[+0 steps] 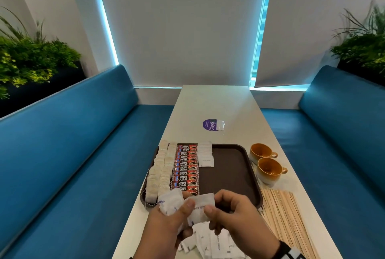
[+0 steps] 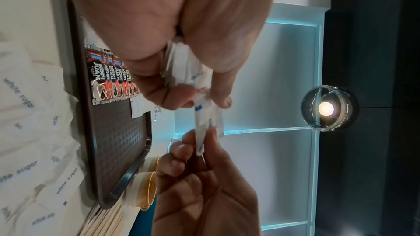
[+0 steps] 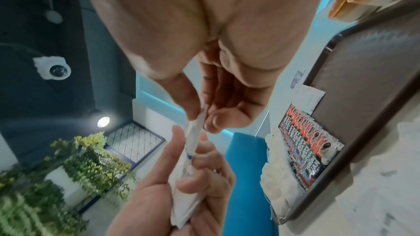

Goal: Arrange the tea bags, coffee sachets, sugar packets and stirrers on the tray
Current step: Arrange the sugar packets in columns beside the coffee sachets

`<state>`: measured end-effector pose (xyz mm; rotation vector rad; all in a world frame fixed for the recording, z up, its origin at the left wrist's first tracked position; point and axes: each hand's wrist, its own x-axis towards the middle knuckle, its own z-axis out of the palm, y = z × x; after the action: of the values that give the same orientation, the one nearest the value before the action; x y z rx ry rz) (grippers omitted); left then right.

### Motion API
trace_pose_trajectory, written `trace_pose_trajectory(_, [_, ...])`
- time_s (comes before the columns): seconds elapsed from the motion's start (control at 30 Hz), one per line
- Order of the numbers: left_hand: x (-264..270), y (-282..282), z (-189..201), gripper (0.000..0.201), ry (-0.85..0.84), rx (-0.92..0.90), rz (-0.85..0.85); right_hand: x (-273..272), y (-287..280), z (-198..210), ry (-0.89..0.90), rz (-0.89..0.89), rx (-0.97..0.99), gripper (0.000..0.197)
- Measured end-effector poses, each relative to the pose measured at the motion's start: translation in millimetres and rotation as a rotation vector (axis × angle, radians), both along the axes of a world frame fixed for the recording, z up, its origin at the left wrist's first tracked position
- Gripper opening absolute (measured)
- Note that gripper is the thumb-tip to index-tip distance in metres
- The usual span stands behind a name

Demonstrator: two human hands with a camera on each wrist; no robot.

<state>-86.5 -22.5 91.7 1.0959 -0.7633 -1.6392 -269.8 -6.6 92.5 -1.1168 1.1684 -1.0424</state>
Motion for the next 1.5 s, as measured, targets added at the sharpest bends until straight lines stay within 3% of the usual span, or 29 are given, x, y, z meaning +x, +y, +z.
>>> trace_pose_trajectory(0.17, [1,1,-4,0.057,0.000,0.005,-0.075,-4,-3,4,-0.034,-0.076,0.004,0.023])
trace_pose_trajectory(0.37, [1,-1,-3,0.026,-0.019,0.066,-0.027,-7,-4,3,-0.071,-0.156,-0.037,0.014])
trace_pose_trajectory(0.53, [4,0,-7,0.029,-0.038,0.090,0.012,-9,-4,4,-0.138,-0.146,-0.040,0.024])
trace_pose_trajectory(0.73, [1,-3,-9,0.030,-0.058,0.133,0.033,-10,-4,4,0.024,-0.084,-0.050,0.013])
trace_pose_trajectory(0.9, [-3,-5,-6,0.044,-0.038,0.149,0.004,-15,-10,6,0.151,-0.050,-0.016,0.018])
trace_pose_trajectory(1.1, [-8,-19,-9,0.019,-0.108,0.182,0.002,-10,-21,5,0.153,-0.010,0.036,0.019])
trace_pose_trajectory(1.3, [0,-38,-26,0.025,-0.090,0.272,0.046,-16,-51,-5,0.119,-0.074,0.056,0.027])
trace_pose_trajectory(1.5, [19,-48,-50,0.019,-0.128,0.349,-0.044,-37,-127,-40,0.145,-0.228,0.082,0.024])
